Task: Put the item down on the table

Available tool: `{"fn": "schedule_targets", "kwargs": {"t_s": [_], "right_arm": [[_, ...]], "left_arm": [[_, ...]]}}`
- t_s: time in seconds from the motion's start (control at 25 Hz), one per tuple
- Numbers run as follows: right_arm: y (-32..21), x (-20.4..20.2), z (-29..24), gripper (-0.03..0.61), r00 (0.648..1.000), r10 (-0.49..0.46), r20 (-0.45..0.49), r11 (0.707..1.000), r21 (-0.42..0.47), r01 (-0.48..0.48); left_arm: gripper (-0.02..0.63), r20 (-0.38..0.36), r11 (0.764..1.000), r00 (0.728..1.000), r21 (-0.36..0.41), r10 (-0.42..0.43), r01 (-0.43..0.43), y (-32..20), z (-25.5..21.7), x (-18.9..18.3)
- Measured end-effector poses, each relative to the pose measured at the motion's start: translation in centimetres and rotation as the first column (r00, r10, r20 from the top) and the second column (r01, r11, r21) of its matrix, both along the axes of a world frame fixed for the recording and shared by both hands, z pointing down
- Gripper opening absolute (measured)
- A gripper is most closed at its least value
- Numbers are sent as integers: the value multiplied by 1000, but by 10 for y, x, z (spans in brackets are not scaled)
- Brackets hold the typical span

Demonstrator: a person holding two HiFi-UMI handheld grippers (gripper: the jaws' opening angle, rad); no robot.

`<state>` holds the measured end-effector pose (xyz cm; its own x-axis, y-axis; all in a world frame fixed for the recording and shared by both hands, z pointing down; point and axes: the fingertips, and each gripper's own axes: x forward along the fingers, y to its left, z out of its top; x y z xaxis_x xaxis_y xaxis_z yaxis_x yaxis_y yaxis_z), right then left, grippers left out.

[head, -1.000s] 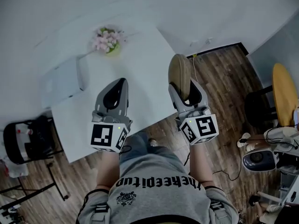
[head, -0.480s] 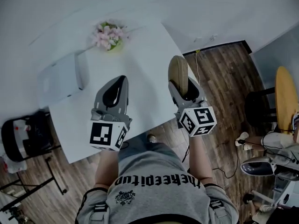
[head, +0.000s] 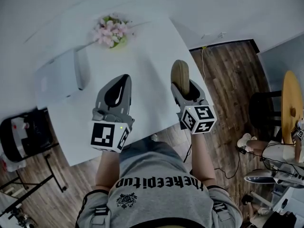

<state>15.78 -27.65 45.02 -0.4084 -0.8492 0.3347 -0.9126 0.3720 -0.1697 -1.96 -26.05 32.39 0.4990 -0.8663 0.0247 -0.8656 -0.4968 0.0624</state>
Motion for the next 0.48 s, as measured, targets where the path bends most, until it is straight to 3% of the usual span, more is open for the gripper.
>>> {"fn": "schedule_targets", "kwargs": {"t_s": [0.48], "right_arm": [[-29,-4,54,244,1000,1,-27,991,-137,-5]], "left_arm": [[18,4,999,1000,-52,-6,7,-26,20,-11]]}}
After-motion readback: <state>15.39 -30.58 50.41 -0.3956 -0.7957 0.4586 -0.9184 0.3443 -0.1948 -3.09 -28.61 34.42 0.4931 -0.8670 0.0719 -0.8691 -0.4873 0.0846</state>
